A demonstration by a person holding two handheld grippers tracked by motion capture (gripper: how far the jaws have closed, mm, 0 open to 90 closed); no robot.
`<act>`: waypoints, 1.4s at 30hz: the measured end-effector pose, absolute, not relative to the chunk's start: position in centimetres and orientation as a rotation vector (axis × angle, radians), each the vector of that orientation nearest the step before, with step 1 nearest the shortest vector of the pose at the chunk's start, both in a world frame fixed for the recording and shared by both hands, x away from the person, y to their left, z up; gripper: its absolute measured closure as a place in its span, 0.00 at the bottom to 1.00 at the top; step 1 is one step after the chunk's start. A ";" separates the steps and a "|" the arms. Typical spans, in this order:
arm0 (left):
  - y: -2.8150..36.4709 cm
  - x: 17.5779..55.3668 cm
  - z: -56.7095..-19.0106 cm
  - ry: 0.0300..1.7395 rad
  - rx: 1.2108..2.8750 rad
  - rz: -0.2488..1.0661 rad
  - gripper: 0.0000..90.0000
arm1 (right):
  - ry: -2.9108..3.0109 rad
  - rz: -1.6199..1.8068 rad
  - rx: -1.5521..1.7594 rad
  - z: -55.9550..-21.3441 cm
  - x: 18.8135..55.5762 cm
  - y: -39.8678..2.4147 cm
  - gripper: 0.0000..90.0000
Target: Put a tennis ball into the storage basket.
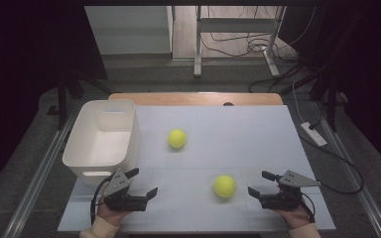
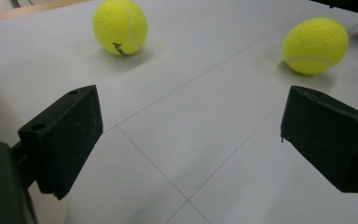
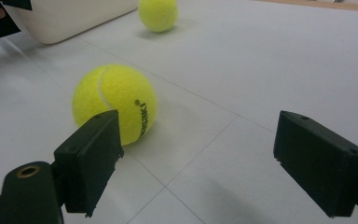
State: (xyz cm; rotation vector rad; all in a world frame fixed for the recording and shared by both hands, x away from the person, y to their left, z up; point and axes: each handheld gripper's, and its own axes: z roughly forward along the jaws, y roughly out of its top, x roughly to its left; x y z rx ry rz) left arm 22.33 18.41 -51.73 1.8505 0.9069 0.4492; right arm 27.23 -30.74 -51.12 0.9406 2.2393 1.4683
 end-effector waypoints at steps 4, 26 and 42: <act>18.5 22.4 -51.8 0.915 1.845 0.445 0.07 | 2.239 1.465 0.943 -51.1 27.3 -30.7 0.16; 18.4 22.3 -51.6 0.915 1.838 0.437 0.07 | 2.236 1.483 0.945 -51.0 27.2 -30.8 0.17; 17.1 22.7 -51.5 0.924 1.860 0.397 0.07 | 2.241 1.494 0.942 -51.1 27.3 -30.8 0.17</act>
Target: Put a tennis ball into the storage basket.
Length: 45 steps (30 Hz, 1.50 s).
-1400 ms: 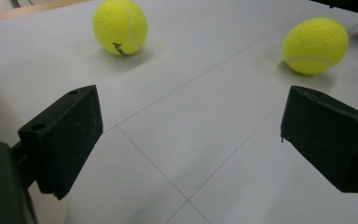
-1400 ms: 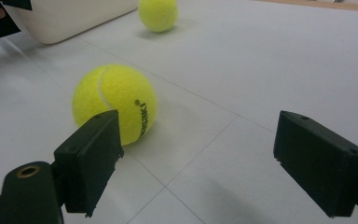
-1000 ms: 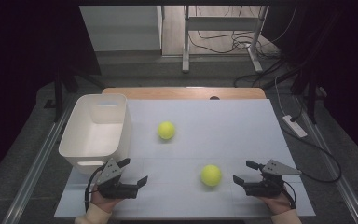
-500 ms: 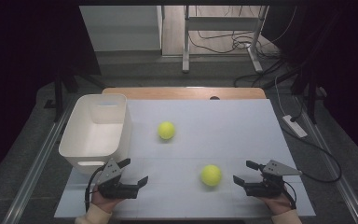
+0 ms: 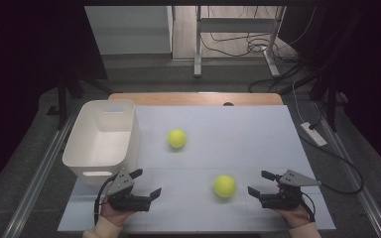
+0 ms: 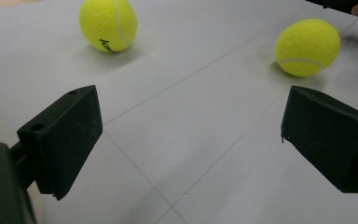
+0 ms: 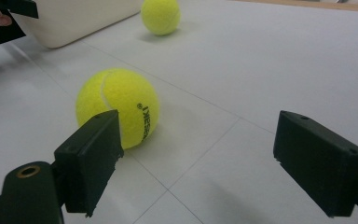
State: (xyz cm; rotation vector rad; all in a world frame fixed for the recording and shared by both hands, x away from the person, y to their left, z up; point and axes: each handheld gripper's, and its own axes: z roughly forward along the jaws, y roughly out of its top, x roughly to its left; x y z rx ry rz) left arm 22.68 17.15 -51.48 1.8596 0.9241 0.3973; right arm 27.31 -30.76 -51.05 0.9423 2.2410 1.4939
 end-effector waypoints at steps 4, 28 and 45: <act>16.5 23.2 -51.4 0.934 1.871 0.374 0.07 | 2.241 1.502 0.937 -51.1 27.3 -30.8 0.17; 14.3 26.2 -50.7 0.955 1.906 0.336 0.05 | 2.248 1.511 0.951 -51.1 27.9 -30.6 0.17; 13.2 26.9 -49.9 0.968 1.937 0.347 0.04 | 2.254 1.508 0.958 -51.3 27.8 -30.8 0.17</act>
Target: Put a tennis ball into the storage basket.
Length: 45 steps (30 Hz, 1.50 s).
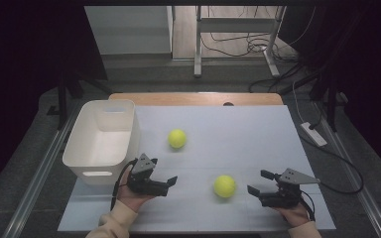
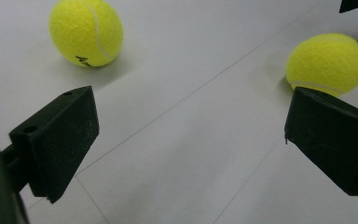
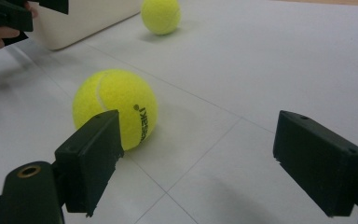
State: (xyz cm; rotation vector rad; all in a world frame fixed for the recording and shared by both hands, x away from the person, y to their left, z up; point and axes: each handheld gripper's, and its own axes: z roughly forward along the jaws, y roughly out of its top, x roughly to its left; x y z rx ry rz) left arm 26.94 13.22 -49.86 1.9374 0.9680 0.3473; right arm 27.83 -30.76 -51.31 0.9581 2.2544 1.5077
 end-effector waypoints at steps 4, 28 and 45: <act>12.9 27.1 -49.7 0.965 1.942 0.346 0.04 | 2.257 1.507 0.952 -51.3 27.8 -30.7 0.17; 10.9 30.3 -48.9 1.020 1.949 0.334 0.05 | 2.253 1.505 0.965 -51.4 28.0 -30.7 0.17; 10.9 31.6 -48.3 1.050 1.950 0.347 0.04 | 2.255 1.496 0.970 -51.6 28.5 -30.5 0.17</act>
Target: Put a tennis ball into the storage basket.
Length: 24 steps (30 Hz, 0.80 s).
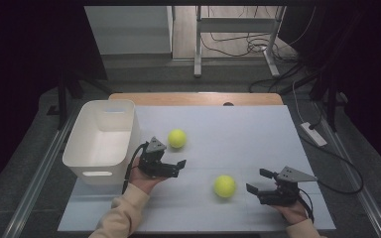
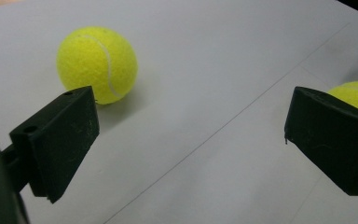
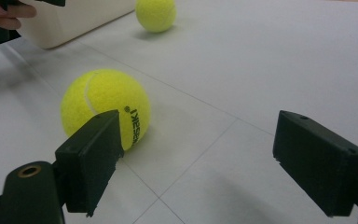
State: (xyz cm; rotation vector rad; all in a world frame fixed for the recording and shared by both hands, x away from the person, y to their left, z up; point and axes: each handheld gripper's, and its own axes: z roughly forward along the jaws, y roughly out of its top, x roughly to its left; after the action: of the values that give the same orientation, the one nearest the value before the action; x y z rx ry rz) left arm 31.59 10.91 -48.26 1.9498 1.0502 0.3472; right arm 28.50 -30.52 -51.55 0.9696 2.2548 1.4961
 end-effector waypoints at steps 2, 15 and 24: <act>10.8 31.7 -48.1 1.052 1.949 0.353 0.04 | 2.260 1.493 0.963 -51.5 28.5 -30.5 0.17; 10.1 33.2 -47.6 1.086 1.975 0.343 0.04 | 2.252 1.511 0.943 -51.3 28.2 -30.5 0.17; 10.2 34.6 -47.4 1.115 1.987 0.340 0.04 | 2.241 1.512 0.961 -51.3 27.9 -30.8 0.17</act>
State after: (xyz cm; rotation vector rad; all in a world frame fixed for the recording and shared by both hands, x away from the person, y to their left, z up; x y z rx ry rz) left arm 34.62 10.23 -47.45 1.9872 1.1145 0.3404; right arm 27.86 -30.76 -51.26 0.9608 2.2409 1.5121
